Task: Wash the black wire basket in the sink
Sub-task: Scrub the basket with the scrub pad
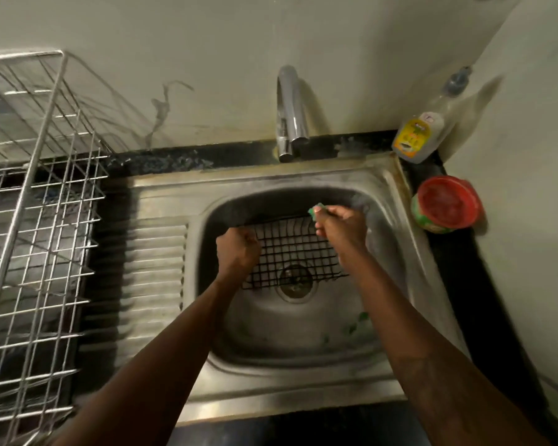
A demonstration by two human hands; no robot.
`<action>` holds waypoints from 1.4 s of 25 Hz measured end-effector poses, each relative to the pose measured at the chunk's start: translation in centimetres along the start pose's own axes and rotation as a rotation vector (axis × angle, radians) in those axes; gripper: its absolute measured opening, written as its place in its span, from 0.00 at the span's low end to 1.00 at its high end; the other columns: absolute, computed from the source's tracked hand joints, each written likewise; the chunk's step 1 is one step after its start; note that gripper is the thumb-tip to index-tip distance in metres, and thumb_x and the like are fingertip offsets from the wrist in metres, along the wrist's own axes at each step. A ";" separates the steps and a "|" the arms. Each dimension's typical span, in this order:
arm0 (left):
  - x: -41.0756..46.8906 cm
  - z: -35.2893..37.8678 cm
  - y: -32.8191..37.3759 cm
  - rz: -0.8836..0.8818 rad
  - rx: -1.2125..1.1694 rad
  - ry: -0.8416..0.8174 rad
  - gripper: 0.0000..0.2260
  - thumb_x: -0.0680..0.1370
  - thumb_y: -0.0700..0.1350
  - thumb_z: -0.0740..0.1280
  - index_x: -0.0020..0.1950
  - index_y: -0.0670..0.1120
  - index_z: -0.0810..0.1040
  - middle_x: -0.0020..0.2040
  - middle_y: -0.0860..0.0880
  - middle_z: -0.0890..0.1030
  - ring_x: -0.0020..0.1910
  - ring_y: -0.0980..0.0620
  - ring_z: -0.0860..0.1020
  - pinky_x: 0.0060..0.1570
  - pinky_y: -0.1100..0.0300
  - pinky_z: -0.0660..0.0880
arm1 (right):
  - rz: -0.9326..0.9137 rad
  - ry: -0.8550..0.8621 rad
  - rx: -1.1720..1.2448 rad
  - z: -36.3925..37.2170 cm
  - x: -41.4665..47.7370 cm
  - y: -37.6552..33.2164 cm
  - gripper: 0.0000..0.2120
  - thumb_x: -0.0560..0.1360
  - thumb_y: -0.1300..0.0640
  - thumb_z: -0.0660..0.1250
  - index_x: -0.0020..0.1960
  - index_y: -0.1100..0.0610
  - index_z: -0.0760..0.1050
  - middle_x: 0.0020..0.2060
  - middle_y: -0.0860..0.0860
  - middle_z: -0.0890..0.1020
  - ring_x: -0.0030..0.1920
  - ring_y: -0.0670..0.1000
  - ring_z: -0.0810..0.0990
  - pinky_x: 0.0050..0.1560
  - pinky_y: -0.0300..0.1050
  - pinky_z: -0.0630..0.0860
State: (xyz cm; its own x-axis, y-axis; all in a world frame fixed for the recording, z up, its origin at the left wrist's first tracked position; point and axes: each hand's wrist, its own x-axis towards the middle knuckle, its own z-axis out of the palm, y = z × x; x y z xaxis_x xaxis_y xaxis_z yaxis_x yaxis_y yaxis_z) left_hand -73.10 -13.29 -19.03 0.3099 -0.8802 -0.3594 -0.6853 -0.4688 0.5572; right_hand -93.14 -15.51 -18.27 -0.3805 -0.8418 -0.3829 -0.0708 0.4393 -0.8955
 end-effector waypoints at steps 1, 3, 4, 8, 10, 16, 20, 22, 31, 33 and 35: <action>0.1 -0.2 -0.3 0.018 0.028 0.037 0.08 0.77 0.43 0.65 0.41 0.47 0.81 0.38 0.52 0.82 0.40 0.52 0.81 0.37 0.65 0.73 | -0.007 -0.016 -0.010 1.5 0.5 1.0 0.06 0.78 0.54 0.73 0.49 0.56 0.84 0.30 0.49 0.83 0.27 0.43 0.78 0.35 0.43 0.79; 0.6 -0.4 -1.0 0.022 0.013 0.103 0.05 0.76 0.41 0.65 0.41 0.46 0.78 0.37 0.53 0.78 0.37 0.52 0.76 0.38 0.63 0.72 | -0.049 -0.037 -0.060 3.7 1.4 2.4 0.09 0.78 0.55 0.73 0.53 0.60 0.85 0.31 0.49 0.84 0.30 0.44 0.80 0.37 0.43 0.80; 1.3 0.0 -1.6 0.006 0.006 0.100 0.04 0.75 0.40 0.65 0.41 0.46 0.77 0.37 0.52 0.78 0.38 0.51 0.76 0.40 0.60 0.73 | -0.085 -0.042 -0.091 4.6 2.0 3.1 0.09 0.78 0.56 0.73 0.55 0.60 0.85 0.35 0.50 0.85 0.34 0.45 0.82 0.41 0.44 0.82; 3.6 2.1 -3.9 -0.115 -0.097 -0.100 0.03 0.71 0.38 0.68 0.37 0.41 0.80 0.36 0.43 0.85 0.38 0.44 0.86 0.41 0.50 0.85 | -0.272 0.073 -0.325 6.7 3.1 5.6 0.14 0.77 0.58 0.72 0.62 0.53 0.83 0.56 0.50 0.82 0.56 0.49 0.80 0.60 0.36 0.76; 4.1 3.1 -5.0 -0.112 -0.169 -0.187 0.06 0.75 0.37 0.69 0.38 0.43 0.80 0.36 0.43 0.85 0.36 0.45 0.87 0.40 0.47 0.86 | -0.405 0.134 -0.509 7.1 2.9 6.5 0.16 0.78 0.63 0.71 0.65 0.57 0.81 0.57 0.52 0.81 0.55 0.49 0.78 0.55 0.22 0.65; 4.4 4.0 -4.8 0.022 -0.039 -0.258 0.16 0.76 0.45 0.70 0.64 0.46 0.75 0.53 0.47 0.83 0.49 0.46 0.84 0.47 0.57 0.83 | -0.763 0.012 -0.906 9.7 2.2 7.4 0.13 0.77 0.62 0.67 0.60 0.58 0.82 0.51 0.54 0.79 0.52 0.52 0.75 0.45 0.33 0.66; 4.2 3.6 -3.5 0.047 0.052 -0.287 0.27 0.78 0.47 0.72 0.75 0.48 0.68 0.66 0.43 0.78 0.61 0.43 0.79 0.51 0.59 0.74 | -0.901 -0.117 -0.846 12.7 0.7 8.1 0.08 0.79 0.63 0.66 0.53 0.60 0.84 0.44 0.55 0.80 0.48 0.55 0.75 0.46 0.48 0.78; 4.7 3.8 -3.7 -0.017 0.025 -0.273 0.30 0.76 0.42 0.72 0.76 0.49 0.67 0.68 0.42 0.77 0.63 0.43 0.79 0.56 0.55 0.78 | -0.894 -0.077 -0.873 10.0 2.2 8.1 0.11 0.78 0.66 0.66 0.55 0.58 0.84 0.46 0.54 0.80 0.49 0.53 0.76 0.47 0.41 0.74; 5.7 4.4 -3.6 -0.133 -0.029 -0.344 0.32 0.70 0.36 0.73 0.71 0.48 0.67 0.62 0.38 0.79 0.58 0.39 0.82 0.55 0.43 0.82 | -0.547 0.145 -0.836 2.0 4.2 6.7 0.06 0.76 0.65 0.71 0.52 0.62 0.85 0.47 0.59 0.83 0.45 0.58 0.83 0.44 0.42 0.76; 5.2 4.0 -3.2 -0.136 -0.002 -0.357 0.33 0.71 0.35 0.74 0.73 0.48 0.66 0.63 0.38 0.78 0.58 0.39 0.82 0.52 0.45 0.83 | -0.668 -0.019 -0.859 5.4 1.7 6.7 0.03 0.77 0.62 0.71 0.50 0.60 0.83 0.46 0.56 0.80 0.43 0.54 0.81 0.41 0.42 0.76; 5.1 3.8 -3.1 -0.127 0.027 -0.341 0.32 0.73 0.35 0.74 0.74 0.46 0.66 0.65 0.39 0.76 0.56 0.40 0.82 0.41 0.51 0.83 | -0.752 -0.173 -0.891 8.2 -0.3 6.8 0.03 0.79 0.59 0.69 0.50 0.58 0.81 0.47 0.54 0.78 0.42 0.50 0.79 0.38 0.40 0.74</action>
State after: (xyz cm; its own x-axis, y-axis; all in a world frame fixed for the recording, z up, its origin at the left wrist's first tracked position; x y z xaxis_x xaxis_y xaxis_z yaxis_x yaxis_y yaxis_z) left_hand -71.90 -16.00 -25.46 0.1594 -0.7378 -0.6559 -0.6744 -0.5666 0.4734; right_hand -85.94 -14.89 -26.11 0.1571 -0.9838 0.0866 -0.8691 -0.1793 -0.4610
